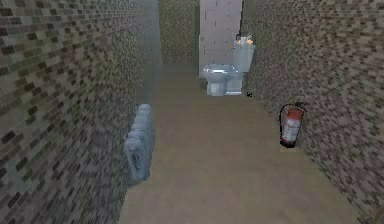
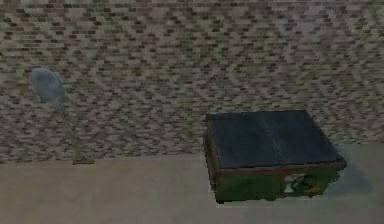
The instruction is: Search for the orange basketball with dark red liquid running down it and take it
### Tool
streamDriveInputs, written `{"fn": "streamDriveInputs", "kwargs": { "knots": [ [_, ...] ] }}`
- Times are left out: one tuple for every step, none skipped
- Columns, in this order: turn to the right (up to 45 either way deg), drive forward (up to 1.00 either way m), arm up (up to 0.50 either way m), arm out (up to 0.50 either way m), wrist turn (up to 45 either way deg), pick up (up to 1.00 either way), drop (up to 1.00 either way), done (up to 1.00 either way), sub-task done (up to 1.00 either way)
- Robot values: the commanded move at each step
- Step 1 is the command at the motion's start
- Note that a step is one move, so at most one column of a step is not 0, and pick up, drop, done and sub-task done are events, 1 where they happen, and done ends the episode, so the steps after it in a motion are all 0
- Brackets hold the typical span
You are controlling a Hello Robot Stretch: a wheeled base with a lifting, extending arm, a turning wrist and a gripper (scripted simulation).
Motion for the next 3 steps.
{"fn": "streamDriveInputs", "kwargs": {
  "knots": [
    [0.0,1.00,0.00,0.00,0.0,0.00,0.00,0.00,0.00],
    [-6.0,0.00,0.00,0.00,0.0,0.00,0.00,0.00,0.00],
    [0.0,0.25,0.00,0.00,0.0,0.00,0.00,0.00,0.00]
  ]
}}
